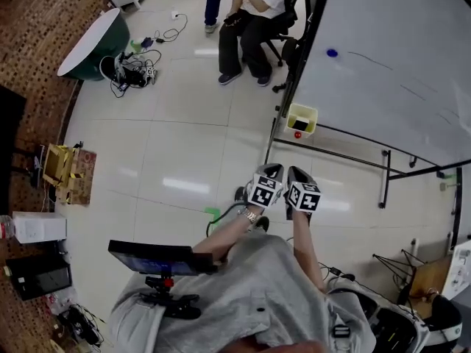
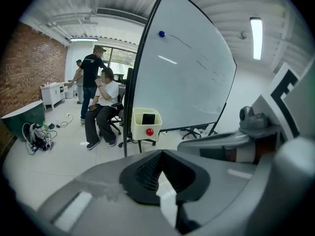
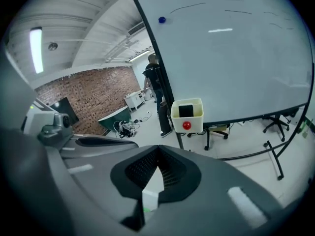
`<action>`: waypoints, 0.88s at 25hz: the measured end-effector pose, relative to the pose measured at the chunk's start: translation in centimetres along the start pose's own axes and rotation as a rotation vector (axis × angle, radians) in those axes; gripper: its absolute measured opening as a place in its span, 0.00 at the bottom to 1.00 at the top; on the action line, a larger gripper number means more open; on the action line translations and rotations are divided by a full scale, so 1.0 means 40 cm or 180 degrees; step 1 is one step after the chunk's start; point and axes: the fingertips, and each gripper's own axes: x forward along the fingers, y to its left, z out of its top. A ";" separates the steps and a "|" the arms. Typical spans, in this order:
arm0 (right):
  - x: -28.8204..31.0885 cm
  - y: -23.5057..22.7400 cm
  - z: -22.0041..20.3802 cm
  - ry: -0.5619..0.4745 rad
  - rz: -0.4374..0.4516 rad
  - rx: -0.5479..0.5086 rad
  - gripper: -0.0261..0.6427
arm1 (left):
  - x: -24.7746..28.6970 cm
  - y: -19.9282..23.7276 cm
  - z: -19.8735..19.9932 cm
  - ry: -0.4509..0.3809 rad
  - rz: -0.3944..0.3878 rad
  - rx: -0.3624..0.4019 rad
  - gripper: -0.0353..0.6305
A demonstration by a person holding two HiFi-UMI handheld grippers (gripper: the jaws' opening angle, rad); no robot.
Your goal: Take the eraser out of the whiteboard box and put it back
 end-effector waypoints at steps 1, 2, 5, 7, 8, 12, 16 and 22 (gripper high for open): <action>-0.010 0.005 -0.012 0.0012 0.0020 0.0035 0.04 | -0.012 -0.003 -0.005 0.0002 0.0016 -0.0003 0.06; -0.018 0.014 -0.017 0.0011 0.0043 0.0041 0.04 | -0.022 -0.002 -0.004 -0.0005 0.0029 0.0003 0.06; -0.027 0.054 -0.004 -0.0025 0.0117 -0.0087 0.04 | -0.044 0.004 0.020 -0.0069 0.0037 0.0028 0.06; -0.032 0.078 0.013 -0.0049 0.0129 -0.0209 0.04 | -0.057 0.009 0.034 -0.0118 0.0037 0.0015 0.06; -0.034 0.088 0.026 -0.0074 0.0118 -0.0262 0.04 | -0.063 0.014 0.044 -0.0150 0.0045 0.0009 0.06; -0.032 0.118 0.055 -0.0152 0.0074 -0.0308 0.04 | -0.097 0.030 0.078 -0.0252 0.0052 0.0075 0.06; -0.027 0.154 0.051 -0.0128 0.0140 -0.0324 0.04 | -0.121 0.053 0.073 -0.0283 0.0080 0.0076 0.06; -0.032 0.164 0.066 -0.0174 0.0143 -0.0325 0.04 | -0.128 0.052 0.079 -0.0331 0.0024 0.0092 0.06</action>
